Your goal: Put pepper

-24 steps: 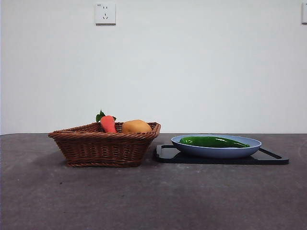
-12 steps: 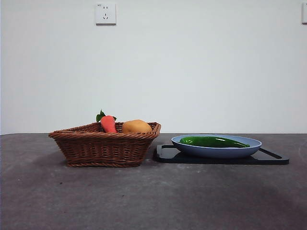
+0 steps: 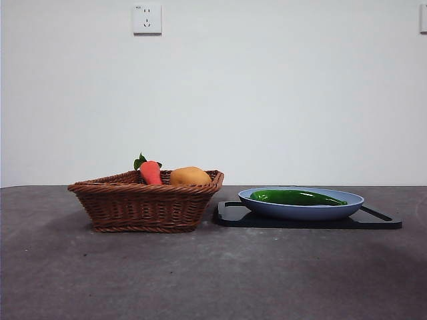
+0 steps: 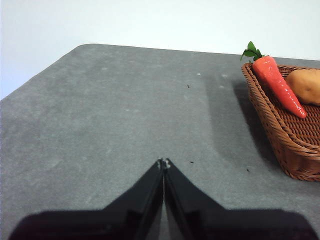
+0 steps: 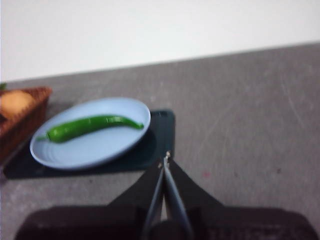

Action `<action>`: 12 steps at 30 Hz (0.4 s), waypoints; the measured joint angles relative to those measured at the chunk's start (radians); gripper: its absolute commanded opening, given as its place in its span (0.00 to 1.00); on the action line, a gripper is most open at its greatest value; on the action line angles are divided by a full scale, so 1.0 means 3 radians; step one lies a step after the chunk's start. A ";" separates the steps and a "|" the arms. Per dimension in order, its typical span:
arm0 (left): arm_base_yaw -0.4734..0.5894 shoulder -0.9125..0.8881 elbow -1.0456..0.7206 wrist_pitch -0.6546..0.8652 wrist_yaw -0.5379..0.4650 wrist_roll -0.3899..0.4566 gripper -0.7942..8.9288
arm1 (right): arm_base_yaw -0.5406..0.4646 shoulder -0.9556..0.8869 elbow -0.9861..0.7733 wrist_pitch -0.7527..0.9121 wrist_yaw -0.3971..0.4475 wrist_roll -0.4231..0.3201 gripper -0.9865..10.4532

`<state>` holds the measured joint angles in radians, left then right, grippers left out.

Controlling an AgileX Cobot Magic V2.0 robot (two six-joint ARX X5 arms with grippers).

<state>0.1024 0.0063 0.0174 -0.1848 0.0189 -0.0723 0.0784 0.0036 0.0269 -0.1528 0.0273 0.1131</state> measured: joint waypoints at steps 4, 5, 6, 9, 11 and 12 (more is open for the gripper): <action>0.0000 0.0000 0.0000 0.0000 0.0000 0.0000 0.09 | 0.0000 0.0001 -0.0051 -0.0039 -0.0001 0.0046 0.10; 0.0000 0.0000 0.0000 0.0000 0.0001 0.0000 0.09 | 0.0000 0.0001 -0.0051 -0.0039 -0.0001 0.0050 0.10; 0.0000 0.0000 0.0000 0.0000 0.0000 0.0000 0.09 | 0.0000 0.0000 -0.0051 -0.0039 -0.0001 0.0051 0.10; 0.0000 0.0000 0.0000 0.0000 0.0000 0.0000 0.09 | 0.0000 0.0000 -0.0051 -0.0037 -0.0001 0.0062 0.10; 0.0000 0.0000 0.0000 0.0000 0.0000 0.0000 0.09 | 0.0000 0.0000 -0.0051 -0.0036 0.0000 0.0062 0.10; 0.0000 0.0000 0.0000 0.0000 0.0000 0.0000 0.09 | 0.0000 0.0000 -0.0051 -0.0036 0.0000 0.0062 0.10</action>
